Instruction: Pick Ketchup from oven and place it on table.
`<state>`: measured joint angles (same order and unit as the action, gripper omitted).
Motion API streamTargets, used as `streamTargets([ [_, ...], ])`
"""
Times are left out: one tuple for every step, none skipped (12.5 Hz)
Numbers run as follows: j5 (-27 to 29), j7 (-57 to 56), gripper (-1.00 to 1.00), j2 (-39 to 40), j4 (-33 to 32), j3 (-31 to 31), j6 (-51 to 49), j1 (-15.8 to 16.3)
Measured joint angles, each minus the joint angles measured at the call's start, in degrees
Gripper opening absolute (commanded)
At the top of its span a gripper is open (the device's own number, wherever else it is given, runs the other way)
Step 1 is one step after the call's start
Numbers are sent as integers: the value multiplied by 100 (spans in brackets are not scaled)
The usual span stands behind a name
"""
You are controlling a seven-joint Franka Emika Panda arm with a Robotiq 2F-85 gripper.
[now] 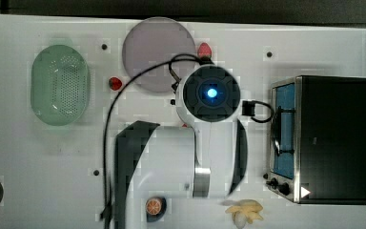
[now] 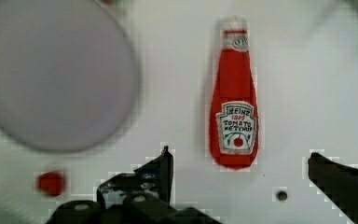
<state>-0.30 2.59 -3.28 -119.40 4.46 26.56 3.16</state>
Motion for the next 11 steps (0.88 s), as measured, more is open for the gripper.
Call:
streamTargets([
  [-5,-5,100,-241,369,-36,-340,7],
  [-12,-5,100,-411,727,-104,-572,-19],
  [-12,-5,100,-510,1141,-112,-922,10],
  [39,-5,100,-586,1483,-147,-1088,11],
  [108,1,100,-652,1740,-155,-1176,24],
  [148,7,100,-658,2014,-132,-1426,61],
  [219,7,100,-667,2160,-76,-1676,97],
  [187,12,100,-665,2221,-61,-1833,94],
  [154,13,100,-659,2205,-59,-1841,105],
  [152,14,100,-634,2160,-44,-1872,108],
  [103,15,100,-547,2160,-48,-1917,83],
])
